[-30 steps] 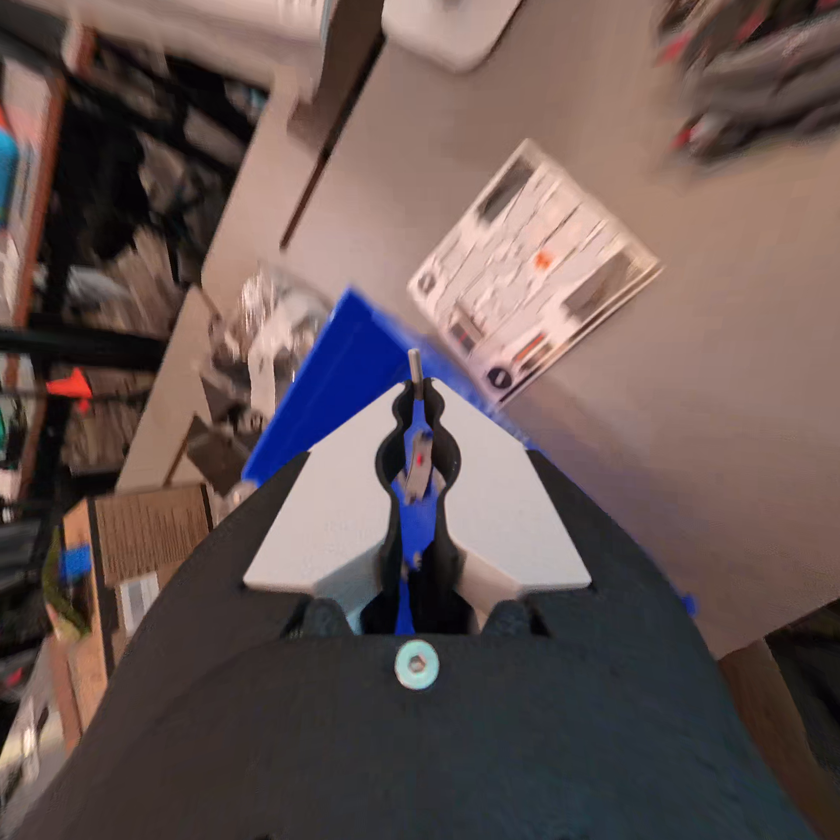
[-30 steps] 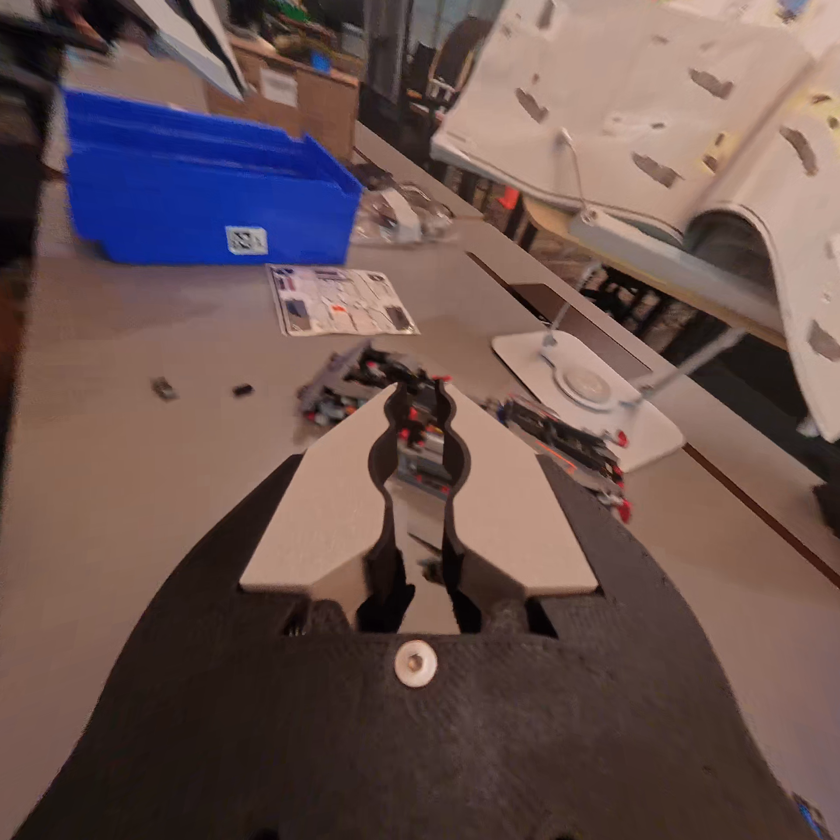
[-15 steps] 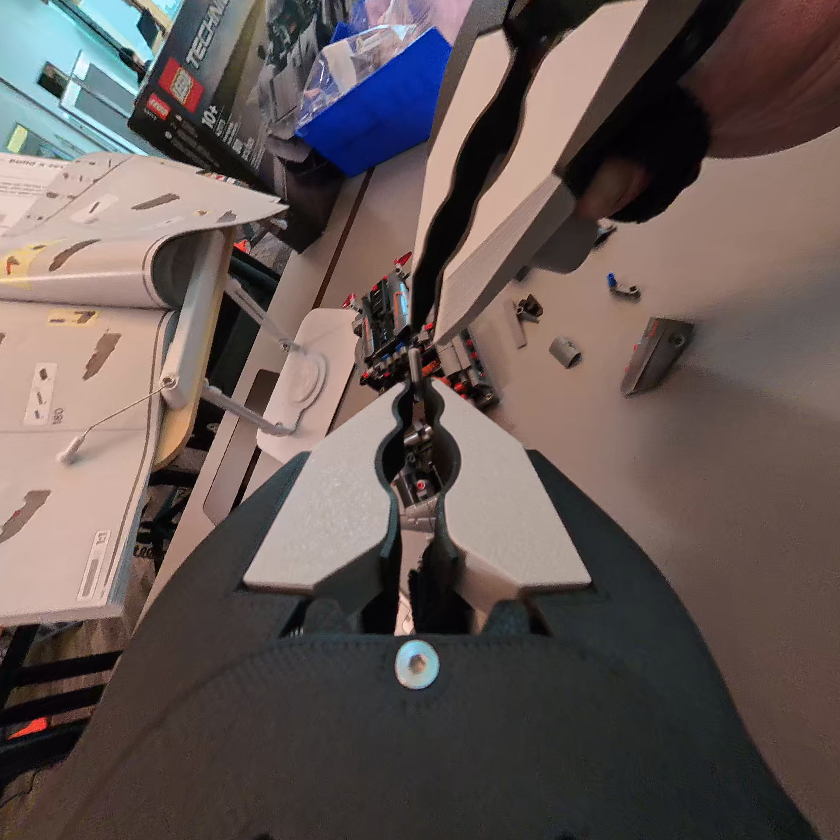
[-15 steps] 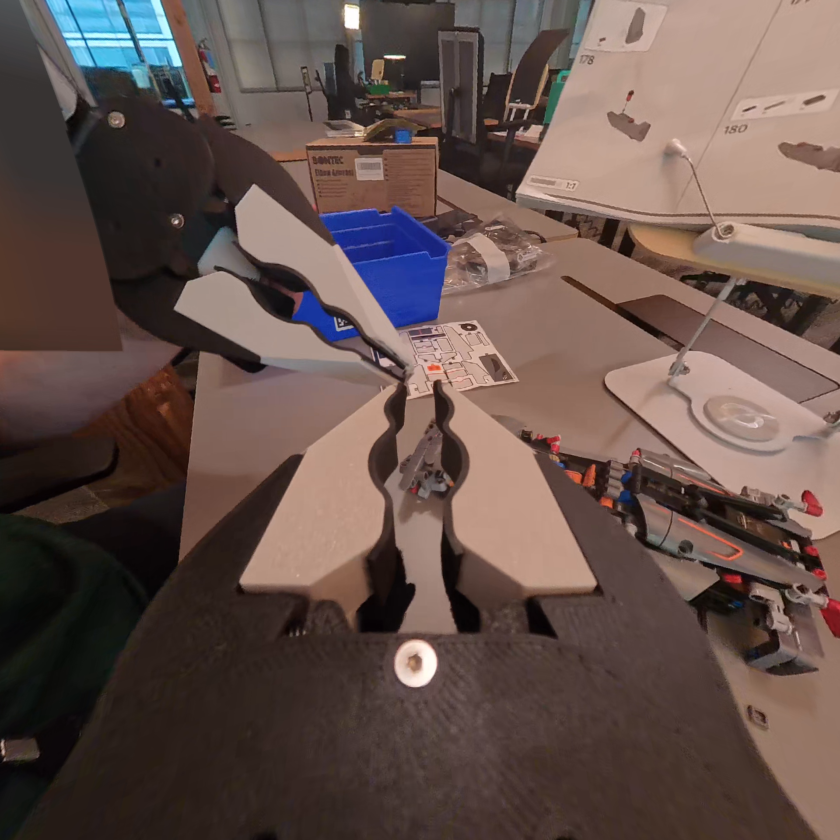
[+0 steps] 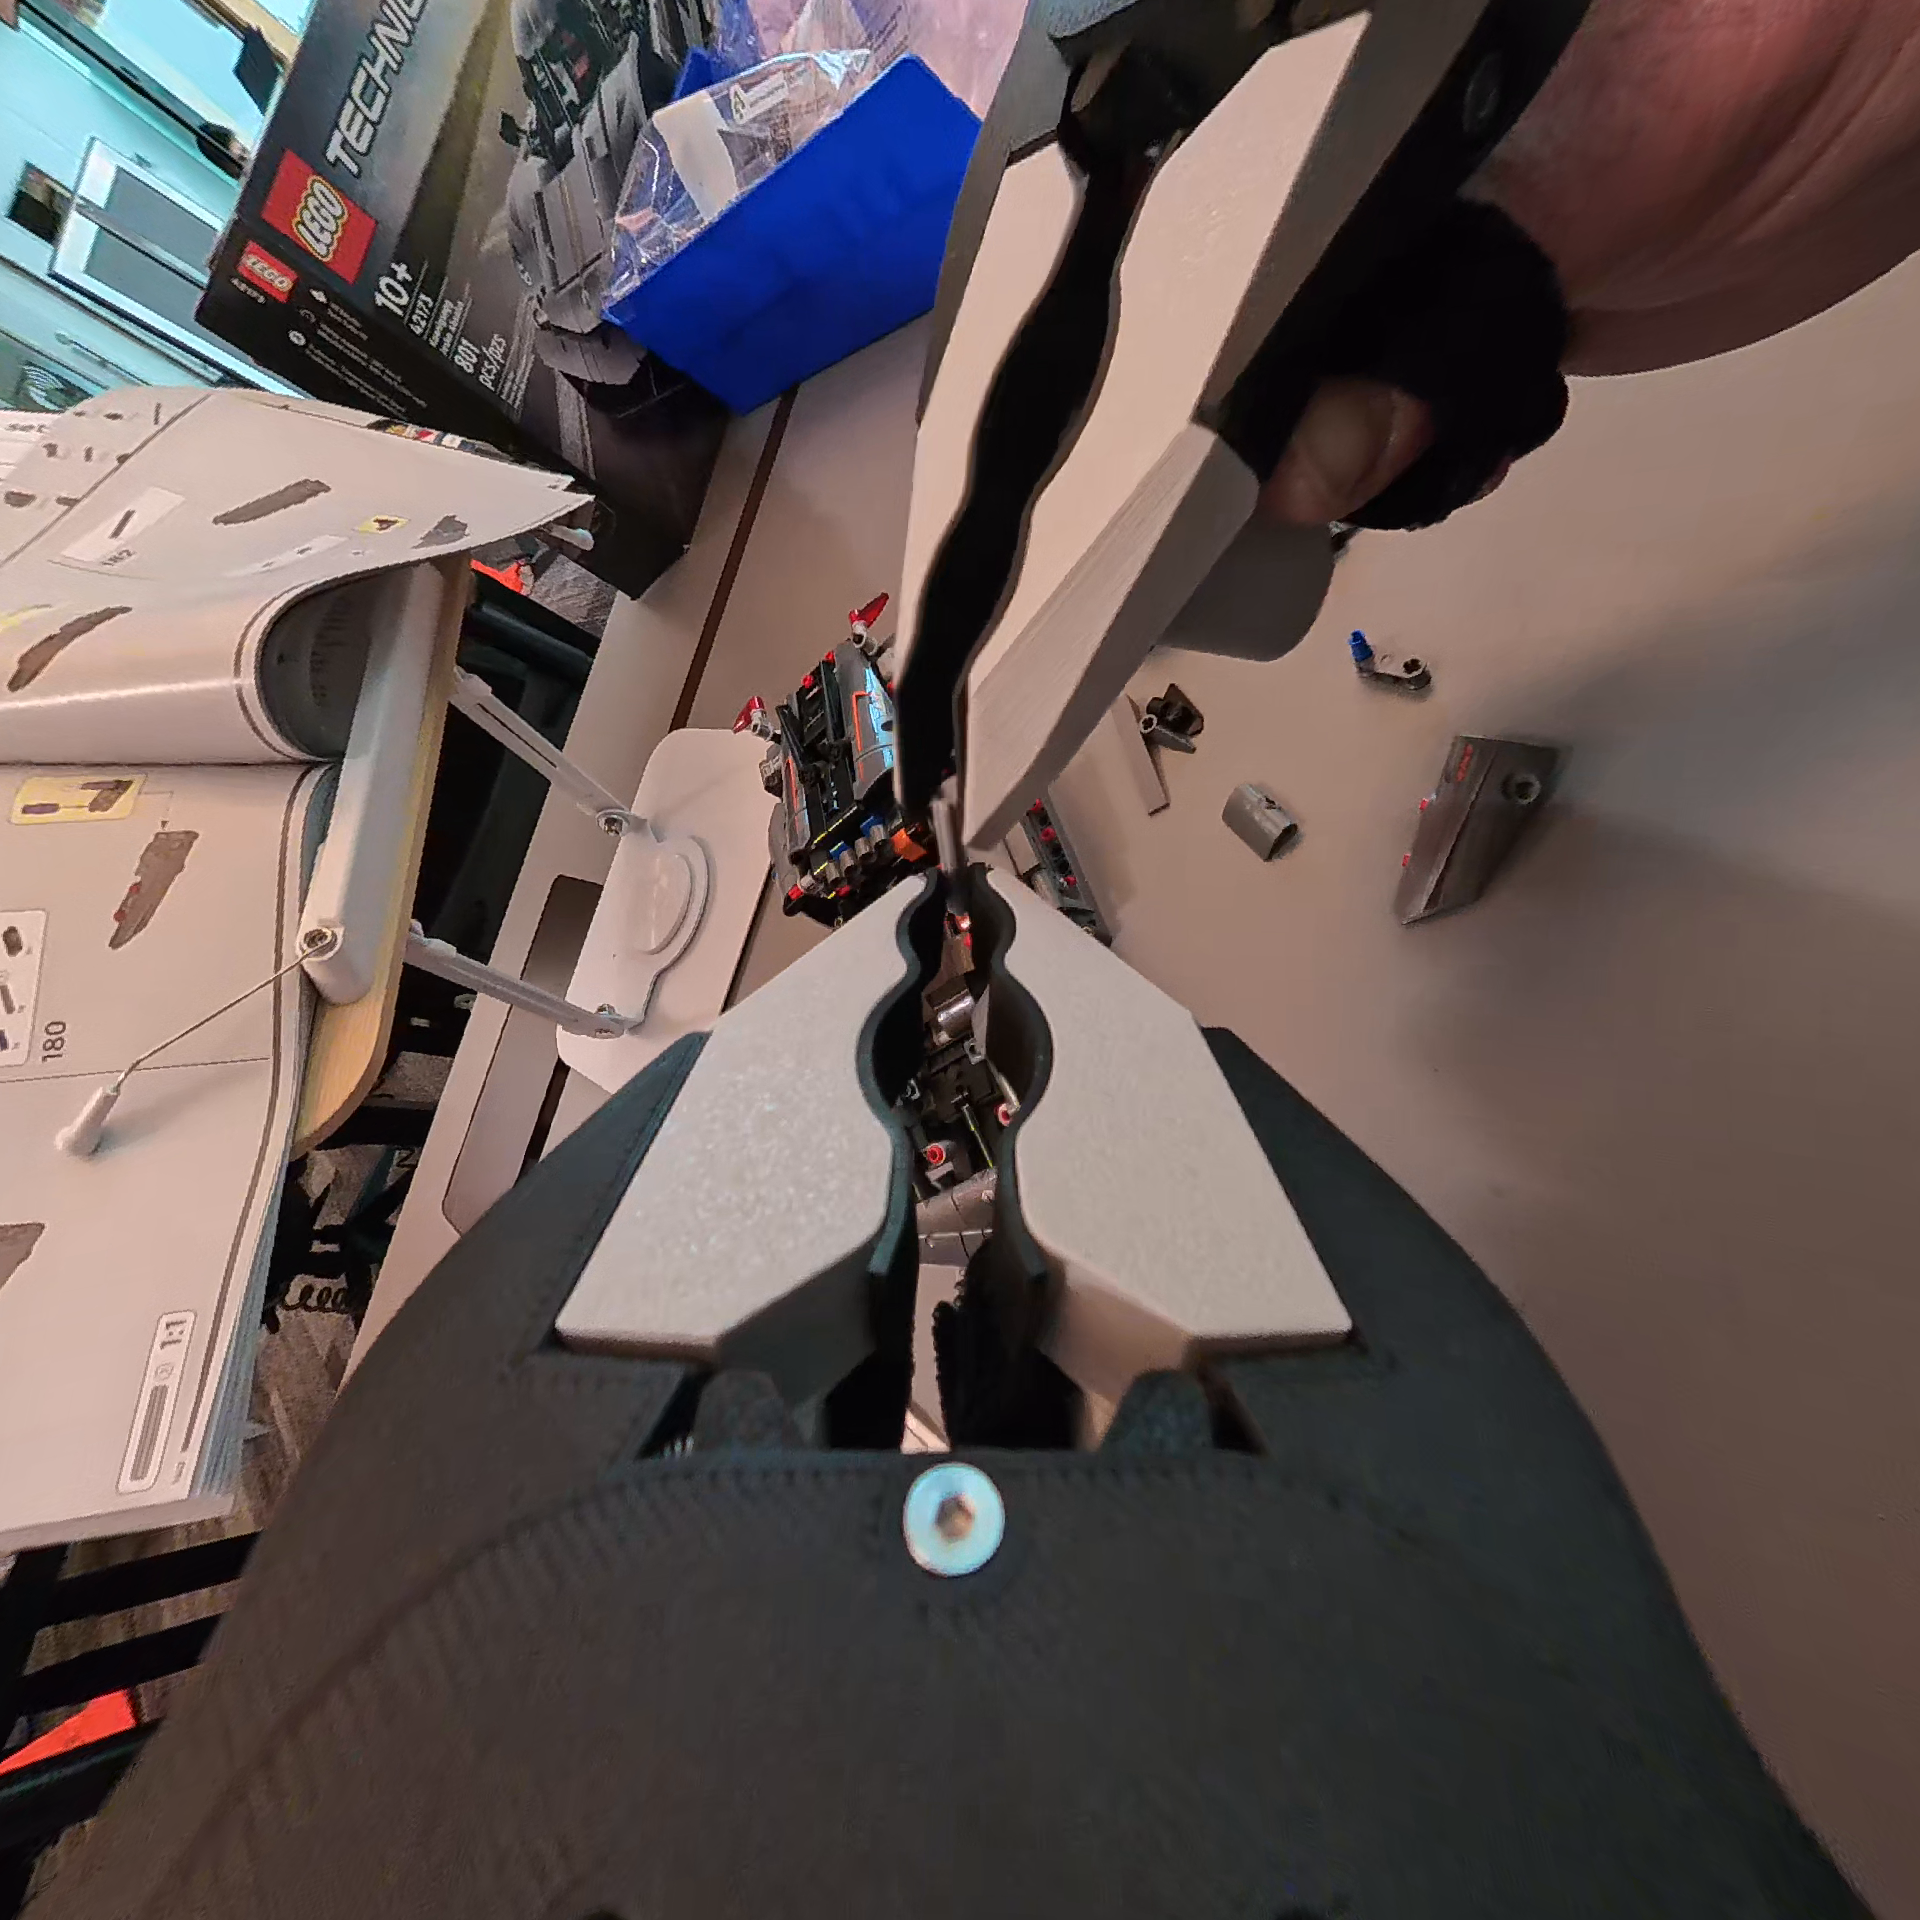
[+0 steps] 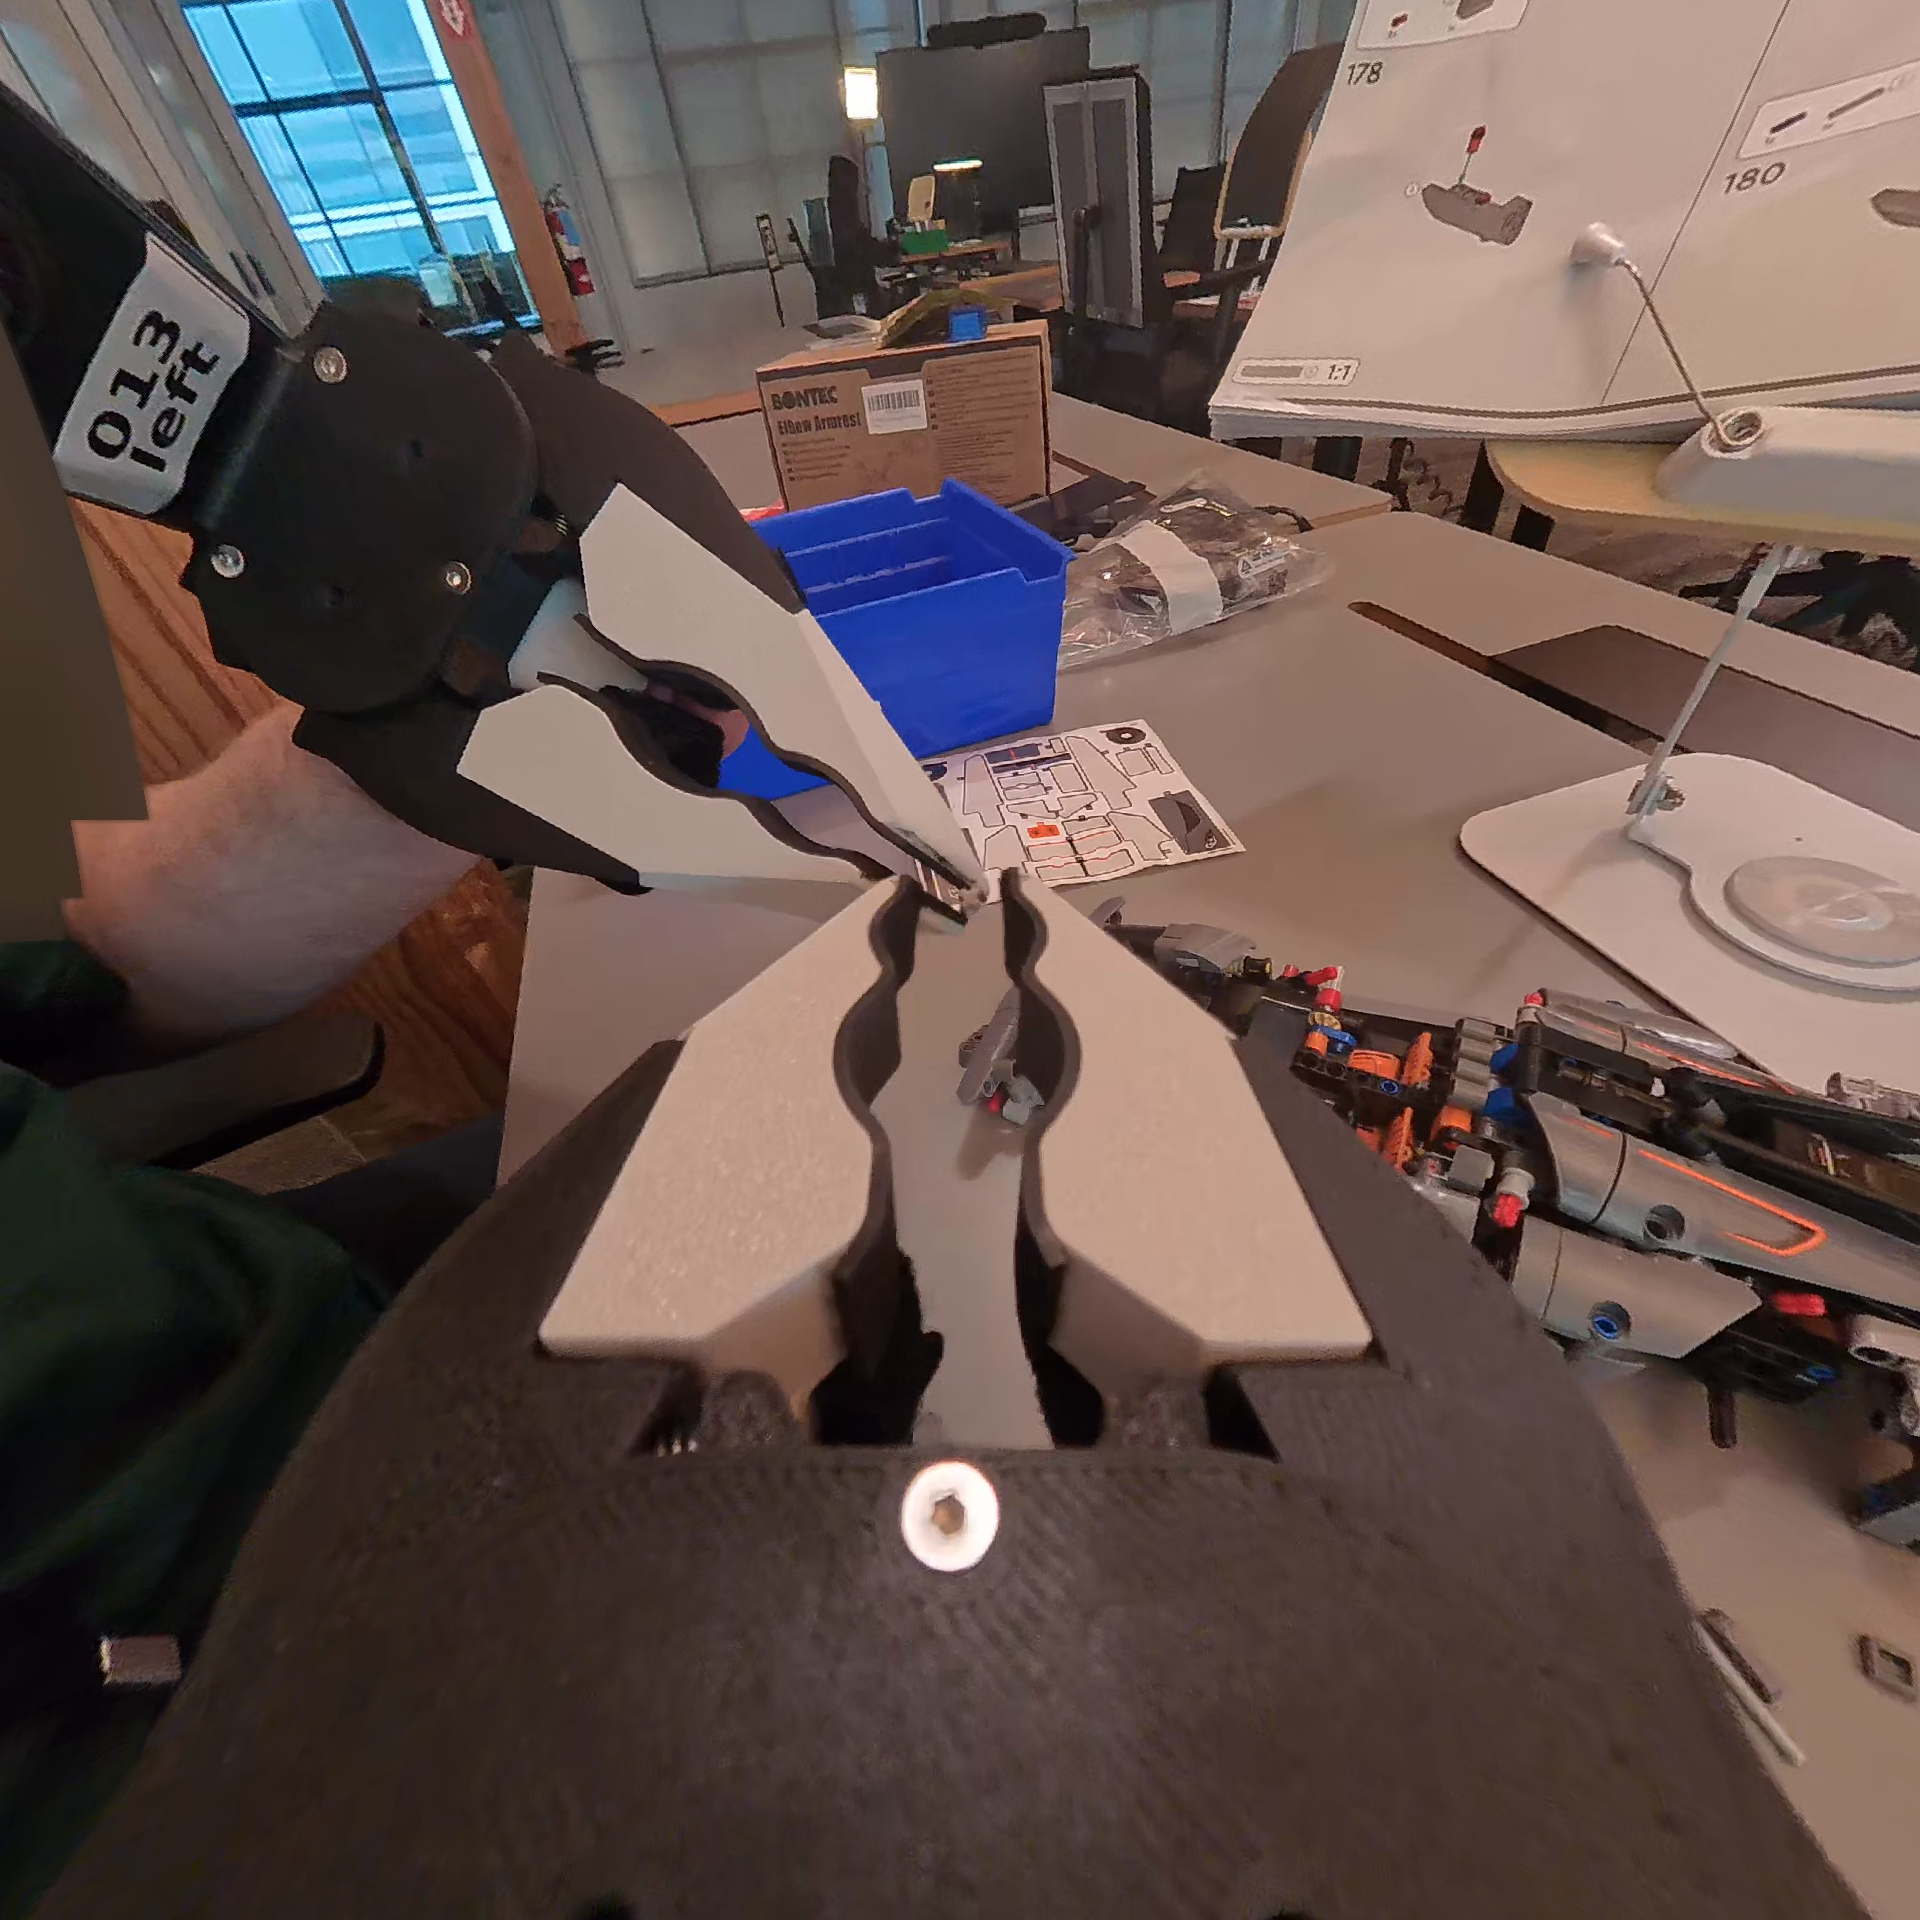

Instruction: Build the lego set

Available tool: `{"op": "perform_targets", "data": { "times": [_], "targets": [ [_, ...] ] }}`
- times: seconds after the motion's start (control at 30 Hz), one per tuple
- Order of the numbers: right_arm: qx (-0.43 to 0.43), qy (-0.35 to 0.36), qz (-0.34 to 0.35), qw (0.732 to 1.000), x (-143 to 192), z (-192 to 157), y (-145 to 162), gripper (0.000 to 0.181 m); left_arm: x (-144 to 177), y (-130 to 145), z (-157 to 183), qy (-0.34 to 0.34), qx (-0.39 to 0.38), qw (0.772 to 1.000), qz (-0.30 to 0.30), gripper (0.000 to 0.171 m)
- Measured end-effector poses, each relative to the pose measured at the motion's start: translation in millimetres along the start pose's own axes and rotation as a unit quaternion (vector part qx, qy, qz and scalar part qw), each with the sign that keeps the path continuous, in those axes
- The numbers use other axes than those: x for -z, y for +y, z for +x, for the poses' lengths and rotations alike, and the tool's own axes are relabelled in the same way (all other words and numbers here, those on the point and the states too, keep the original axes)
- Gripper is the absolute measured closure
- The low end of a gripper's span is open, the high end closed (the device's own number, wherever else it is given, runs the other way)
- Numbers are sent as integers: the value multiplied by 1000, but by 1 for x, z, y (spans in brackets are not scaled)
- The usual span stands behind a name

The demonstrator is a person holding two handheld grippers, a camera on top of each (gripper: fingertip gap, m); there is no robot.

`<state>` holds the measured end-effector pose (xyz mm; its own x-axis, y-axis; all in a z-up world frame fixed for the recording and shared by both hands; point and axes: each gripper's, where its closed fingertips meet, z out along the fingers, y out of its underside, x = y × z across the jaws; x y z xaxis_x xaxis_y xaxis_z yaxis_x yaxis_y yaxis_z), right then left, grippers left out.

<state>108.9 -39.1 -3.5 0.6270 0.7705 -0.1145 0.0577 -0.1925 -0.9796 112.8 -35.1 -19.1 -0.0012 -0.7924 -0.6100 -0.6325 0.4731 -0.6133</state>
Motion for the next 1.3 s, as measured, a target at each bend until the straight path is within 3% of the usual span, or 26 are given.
{"op": "perform_targets", "data": {
  "times": [0.57, 0.7, 0.97, 1.3],
  "targets": [
    [5, 1, -14, 1000, 11, 2, 2, 179, -3, -15, 4, 5, 11, 999, 36, 169],
    [13, 30, -40, 999, 36, 10, 9, 180, -5, -5, 20, 55, 52, 997, 28, 159],
    [-16, 62, -125, 990, 88, 9, 59, 180, -33, 19, 99, 183, 73, 980, -16, 151],
    [-24, 86, -242, 966, 104, 20, 127, 180, -56, 27, 123, 205, 109, 972, -35, 156]
  ]
}}
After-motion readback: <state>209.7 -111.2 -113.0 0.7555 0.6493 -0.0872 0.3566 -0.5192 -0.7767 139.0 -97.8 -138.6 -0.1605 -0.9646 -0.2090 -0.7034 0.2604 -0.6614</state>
